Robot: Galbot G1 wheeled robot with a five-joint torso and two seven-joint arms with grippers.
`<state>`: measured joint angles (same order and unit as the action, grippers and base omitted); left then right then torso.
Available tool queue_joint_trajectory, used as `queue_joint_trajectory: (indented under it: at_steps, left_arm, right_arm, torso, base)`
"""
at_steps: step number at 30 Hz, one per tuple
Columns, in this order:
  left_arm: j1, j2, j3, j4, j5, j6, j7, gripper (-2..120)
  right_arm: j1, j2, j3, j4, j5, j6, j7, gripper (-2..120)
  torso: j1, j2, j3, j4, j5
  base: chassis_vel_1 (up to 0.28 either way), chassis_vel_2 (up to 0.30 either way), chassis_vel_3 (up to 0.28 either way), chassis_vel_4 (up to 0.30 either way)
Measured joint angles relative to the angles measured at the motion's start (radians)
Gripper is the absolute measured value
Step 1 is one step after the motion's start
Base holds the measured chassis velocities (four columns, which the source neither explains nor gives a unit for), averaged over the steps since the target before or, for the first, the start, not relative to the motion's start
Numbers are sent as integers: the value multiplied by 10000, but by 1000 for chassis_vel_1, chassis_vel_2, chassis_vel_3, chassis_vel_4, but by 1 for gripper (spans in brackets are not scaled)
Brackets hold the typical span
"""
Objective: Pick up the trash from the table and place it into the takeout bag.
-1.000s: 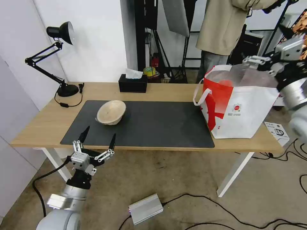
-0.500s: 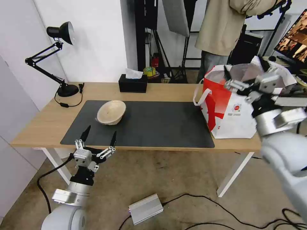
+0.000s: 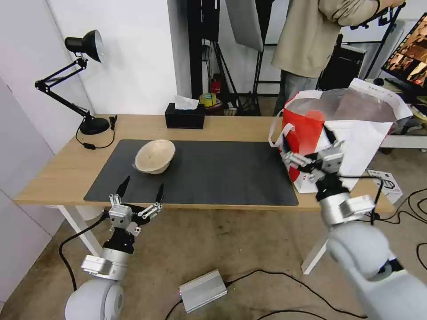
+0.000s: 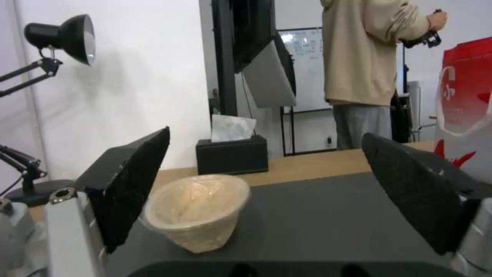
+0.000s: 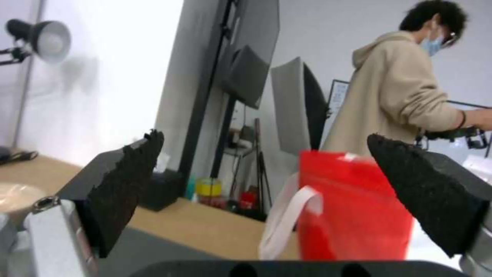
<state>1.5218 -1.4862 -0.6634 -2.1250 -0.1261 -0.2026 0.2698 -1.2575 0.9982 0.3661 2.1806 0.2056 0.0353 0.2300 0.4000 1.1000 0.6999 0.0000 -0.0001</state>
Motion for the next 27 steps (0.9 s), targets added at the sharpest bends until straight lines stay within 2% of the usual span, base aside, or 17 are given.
queue_joint_trajectory:
  at_steps: [18, 27]
  left_arm:
    - [215, -108, -156, 57, -19, -343, 32, 100]
    - [392, -260, -196, 4, -20, -570, 46, 100]
  right_arm:
    - [-1724, 1195, -438, 357, -1597, 735, -33, 100]
    - [-2483, 1389, -485, 424, -2109, 1057, -61, 100]
  torso:
    - [0, 0, 0, 1, 1]
    - [0, 1, 0, 0, 1]
  base:
    - [0, 0, 0, 0]
    - [0, 0, 0, 0]
